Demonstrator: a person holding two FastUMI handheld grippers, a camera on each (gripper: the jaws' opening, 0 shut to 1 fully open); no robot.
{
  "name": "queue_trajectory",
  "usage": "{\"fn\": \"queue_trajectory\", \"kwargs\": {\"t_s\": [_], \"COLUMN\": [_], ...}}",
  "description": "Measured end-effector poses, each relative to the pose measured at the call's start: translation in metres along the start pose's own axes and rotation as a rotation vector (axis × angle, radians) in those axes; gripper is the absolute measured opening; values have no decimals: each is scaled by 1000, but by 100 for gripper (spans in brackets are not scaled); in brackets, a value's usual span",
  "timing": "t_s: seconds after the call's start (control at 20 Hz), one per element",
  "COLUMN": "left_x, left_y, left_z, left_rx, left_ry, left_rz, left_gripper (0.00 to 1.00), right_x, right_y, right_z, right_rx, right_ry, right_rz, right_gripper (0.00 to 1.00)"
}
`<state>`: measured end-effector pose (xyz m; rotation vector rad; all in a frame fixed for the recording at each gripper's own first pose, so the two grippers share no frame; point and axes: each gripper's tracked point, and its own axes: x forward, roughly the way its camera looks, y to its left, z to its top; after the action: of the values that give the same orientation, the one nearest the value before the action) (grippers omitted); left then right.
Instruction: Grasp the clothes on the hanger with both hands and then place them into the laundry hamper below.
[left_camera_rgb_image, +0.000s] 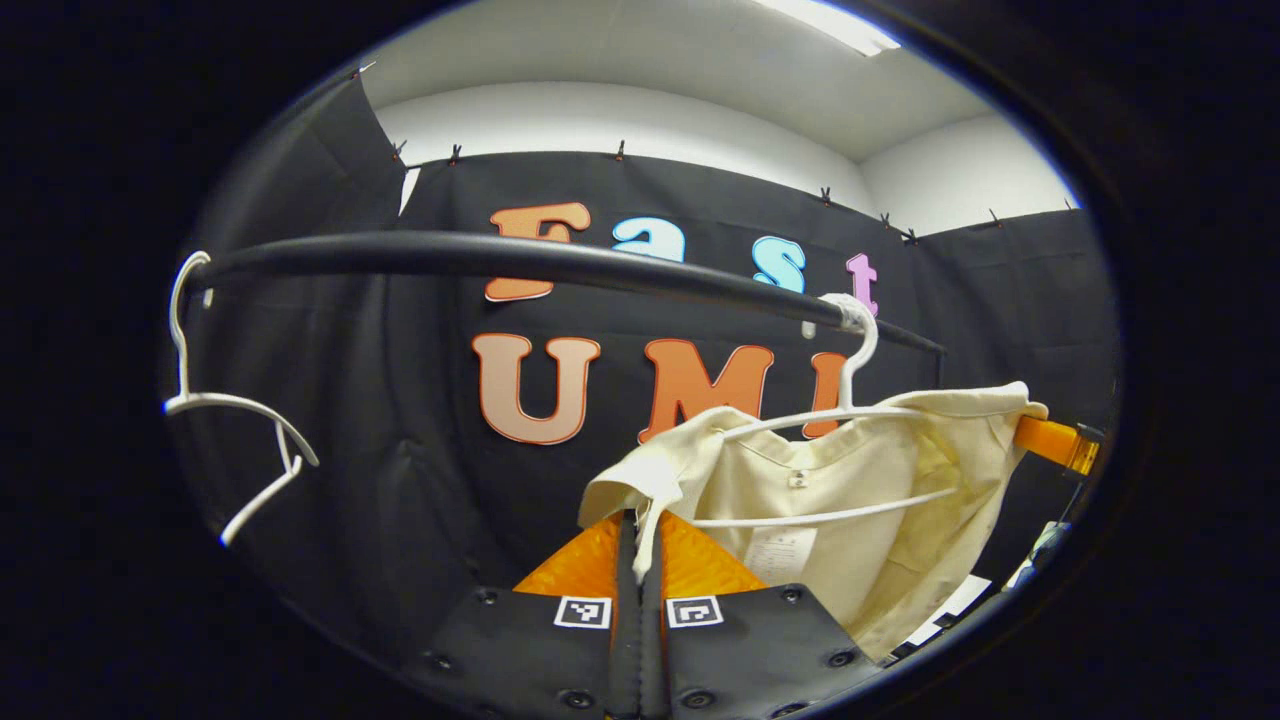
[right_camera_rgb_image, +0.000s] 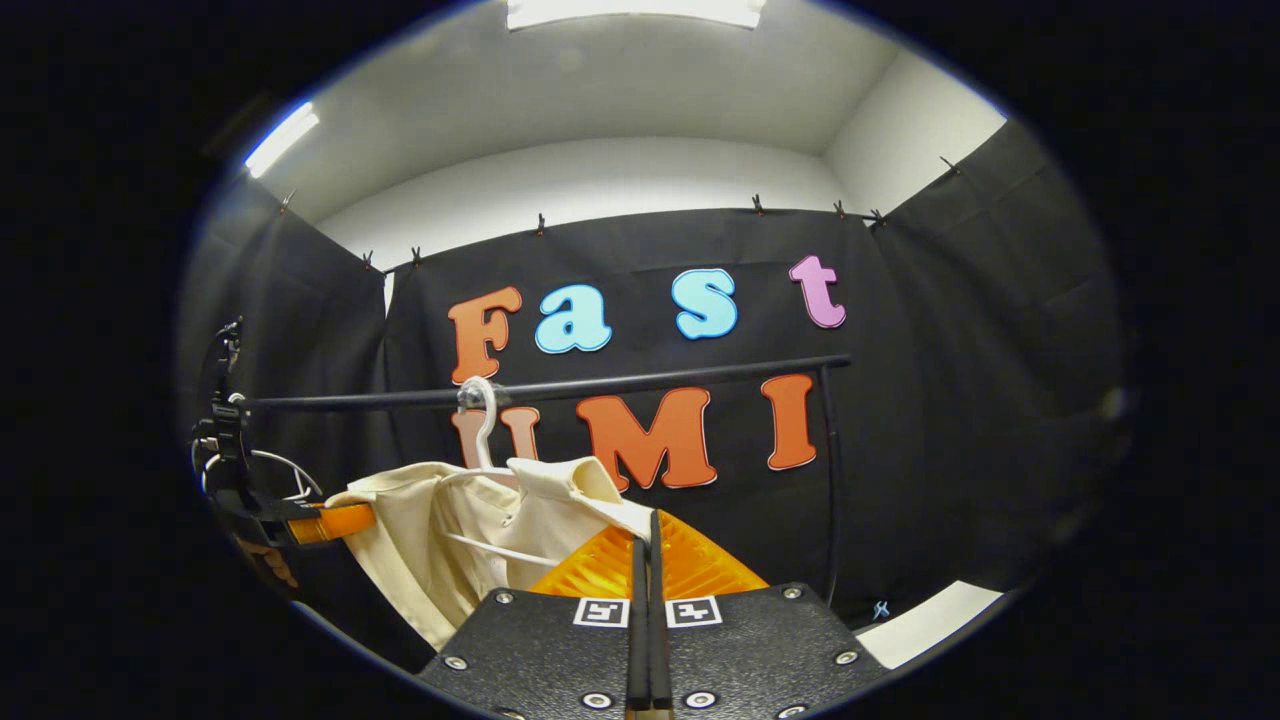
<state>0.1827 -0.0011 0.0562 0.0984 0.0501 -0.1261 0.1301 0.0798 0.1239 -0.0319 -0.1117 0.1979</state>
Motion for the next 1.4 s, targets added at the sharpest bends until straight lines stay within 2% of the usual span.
{"fn": "queue_trajectory", "kwargs": {"t_s": [0.2,0.35,0.55,0.95,1.2,1.4], "left_x": [0,-5,3,11,13,17], "left_y": [33,52,75,85,86,88], "left_z": [23,25,25,14,4,-4], "left_rx": [44,35,35,68,74,72], "left_ry": [-42,-39,-35,-24,0,15], "left_rz": [51,78,101,117,120,126], "left_gripper": [6,6,6,6,6,6], "right_x": [5,5,14,34,44,56], "right_y": [-28,-48,-69,-87,-97,-94], "right_z": [34,51,44,3,-55,-109], "right_rx": [-61,-56,-27,-71,-57,-1], "right_ry": [-43,-57,-26,54,146,232], "right_rz": [-40,-64,-67,-84,-94,-87], "right_gripper": [0,0,0,0,0,0]}}
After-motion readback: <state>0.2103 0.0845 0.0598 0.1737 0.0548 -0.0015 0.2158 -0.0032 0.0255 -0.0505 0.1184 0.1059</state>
